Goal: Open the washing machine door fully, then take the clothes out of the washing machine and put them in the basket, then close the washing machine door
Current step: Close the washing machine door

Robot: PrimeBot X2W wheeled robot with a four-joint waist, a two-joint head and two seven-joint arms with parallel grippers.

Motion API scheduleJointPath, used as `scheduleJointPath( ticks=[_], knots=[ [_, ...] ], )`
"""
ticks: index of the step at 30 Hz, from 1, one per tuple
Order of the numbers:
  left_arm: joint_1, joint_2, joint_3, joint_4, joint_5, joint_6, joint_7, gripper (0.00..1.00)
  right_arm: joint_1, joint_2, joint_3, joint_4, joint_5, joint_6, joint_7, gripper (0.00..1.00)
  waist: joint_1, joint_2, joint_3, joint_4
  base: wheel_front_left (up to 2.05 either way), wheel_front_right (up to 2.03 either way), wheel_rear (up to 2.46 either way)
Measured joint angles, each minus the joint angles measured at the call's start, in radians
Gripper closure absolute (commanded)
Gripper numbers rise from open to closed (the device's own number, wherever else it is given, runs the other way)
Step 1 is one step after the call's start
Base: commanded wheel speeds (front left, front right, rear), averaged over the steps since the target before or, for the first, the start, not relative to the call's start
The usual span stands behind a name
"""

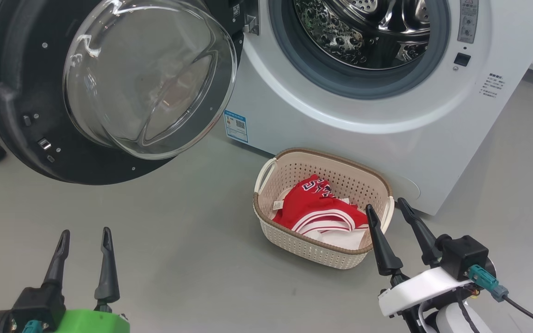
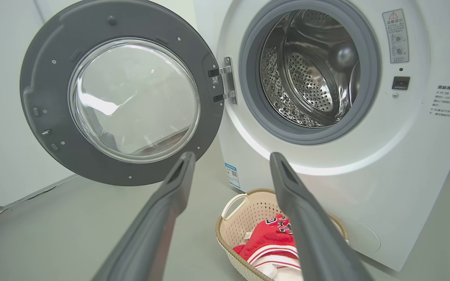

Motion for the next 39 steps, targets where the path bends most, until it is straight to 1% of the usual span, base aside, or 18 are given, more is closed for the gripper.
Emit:
scheduleJointPath(
  ticks=[17, 39],
  knots=[
    [0.018, 0.0, 0.006, -0.018, 0.0, 0.0, 0.0, 0.0, 0.0, 0.0, 0.001, 0.003, 0.004, 0.0, 0.0, 0.0, 0.0, 0.0, -0.005, 0.021, 0.0, 0.0, 0.0],
    [0.024, 0.0, 0.016, -0.023, 0.0, 0.0, 0.0, 0.0, 0.0, 0.0, 0.003, 0.004, 0.006, 0.0, 0.0, 0.0, 0.0, 0.0, -0.002, 0.017, 0.0, 0.0, 0.0]
  ],
)
